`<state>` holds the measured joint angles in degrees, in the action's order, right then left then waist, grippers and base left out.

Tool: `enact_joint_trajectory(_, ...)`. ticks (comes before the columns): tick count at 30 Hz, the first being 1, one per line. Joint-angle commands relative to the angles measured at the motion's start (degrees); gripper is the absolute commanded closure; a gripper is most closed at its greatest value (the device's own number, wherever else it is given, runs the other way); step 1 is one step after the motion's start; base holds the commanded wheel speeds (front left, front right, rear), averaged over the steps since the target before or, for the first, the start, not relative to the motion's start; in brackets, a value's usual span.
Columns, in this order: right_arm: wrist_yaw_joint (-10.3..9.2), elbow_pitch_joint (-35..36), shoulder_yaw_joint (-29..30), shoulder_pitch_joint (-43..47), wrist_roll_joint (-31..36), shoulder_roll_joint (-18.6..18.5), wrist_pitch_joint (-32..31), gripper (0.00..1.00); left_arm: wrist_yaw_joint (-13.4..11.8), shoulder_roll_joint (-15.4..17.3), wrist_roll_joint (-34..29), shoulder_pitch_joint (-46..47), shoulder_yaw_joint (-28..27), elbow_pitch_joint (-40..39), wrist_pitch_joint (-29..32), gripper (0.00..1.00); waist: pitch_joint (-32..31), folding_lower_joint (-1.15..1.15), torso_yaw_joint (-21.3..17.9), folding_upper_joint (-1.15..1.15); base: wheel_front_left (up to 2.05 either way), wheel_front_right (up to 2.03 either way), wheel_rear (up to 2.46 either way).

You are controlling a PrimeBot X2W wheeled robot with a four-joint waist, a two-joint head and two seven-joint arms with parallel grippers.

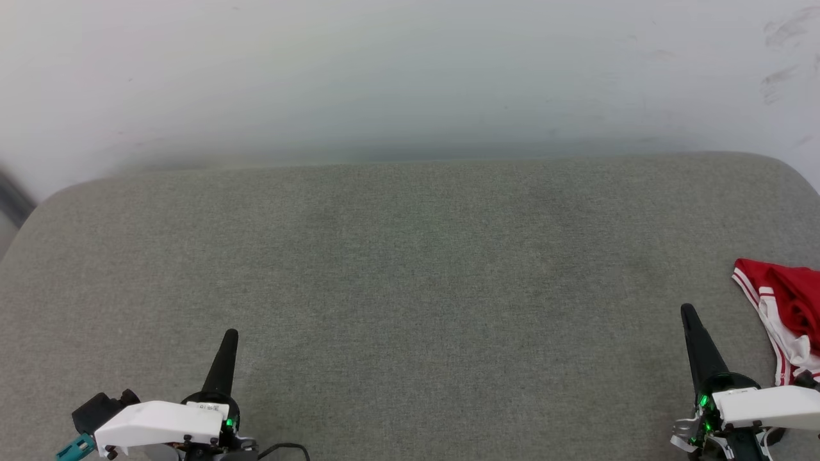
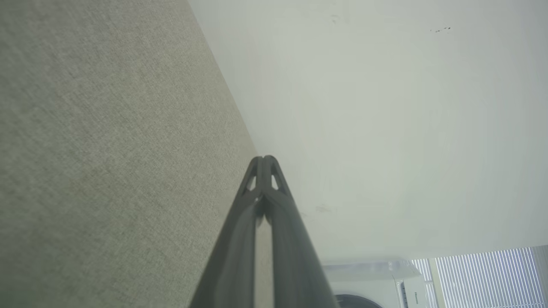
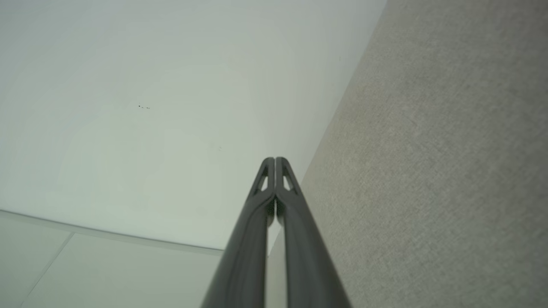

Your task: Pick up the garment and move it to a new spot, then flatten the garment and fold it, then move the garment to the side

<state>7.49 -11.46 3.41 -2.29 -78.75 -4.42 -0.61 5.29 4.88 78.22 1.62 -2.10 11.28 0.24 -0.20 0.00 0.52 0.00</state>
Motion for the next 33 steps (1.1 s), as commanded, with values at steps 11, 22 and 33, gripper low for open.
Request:
enact_joint_trajectory(11,0.01,-0.8,0.5,-2.1,-5.6,-0.2,-1.6,1.0,1.0,0.1,5.9,2.4,-0.8,0.8,1.6,1.0,0.1,0.0,-0.2,0.0,0.0,0.0,0.0)
enact_joint_trajectory(22,0.0,-1.6,0.8,-3.1,-10.2,0.0,-3.0,1.0,1.7,0.0,10.8,3.6,-1.4,1.7,2.9,1.0,0.2,0.0,-0.3,0.0,0.0,0.0,0.0)
enact_joint_trajectory(33,0.0,-2.4,1.2,-4.0,-14.4,0.2,-4.3,1.0,2.3,-0.2,15.2,4.6,-1.9,2.6,4.2,1.0,0.4,0.0,-0.5,0.0,0.0,0.0,0.0)
